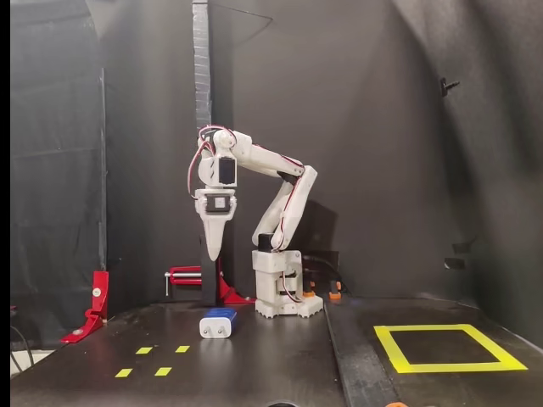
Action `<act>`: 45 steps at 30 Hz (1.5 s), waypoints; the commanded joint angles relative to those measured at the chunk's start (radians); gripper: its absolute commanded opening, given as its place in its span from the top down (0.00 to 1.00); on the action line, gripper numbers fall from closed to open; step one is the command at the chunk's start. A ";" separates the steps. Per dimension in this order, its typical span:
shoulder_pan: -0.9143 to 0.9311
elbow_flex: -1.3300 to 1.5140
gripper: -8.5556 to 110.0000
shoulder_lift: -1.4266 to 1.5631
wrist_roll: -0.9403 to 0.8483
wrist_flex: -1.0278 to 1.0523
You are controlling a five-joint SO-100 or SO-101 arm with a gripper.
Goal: Grasp the block and place it in the designated area.
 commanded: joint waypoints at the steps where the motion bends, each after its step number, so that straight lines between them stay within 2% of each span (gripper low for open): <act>1: -0.009 -0.006 0.93 -0.003 -0.153 -0.008; 5: -0.017 0.005 0.93 -0.003 -0.393 -0.009; 14: -0.026 0.009 0.92 -0.005 -0.749 0.006; 19: -0.038 0.009 0.92 -0.005 -0.838 0.023; 30: -0.037 0.009 0.90 -0.005 -0.838 0.008; 34: -0.034 0.011 0.71 -0.005 -0.873 -0.008; 36: -0.023 0.011 0.66 -0.005 -0.916 -0.012; 38: -0.020 0.011 0.64 -0.005 -0.928 -0.014; 40: -0.011 0.011 0.57 -0.003 -0.945 -0.015; 45: 0.006 0.011 0.57 0.000 -0.960 -0.023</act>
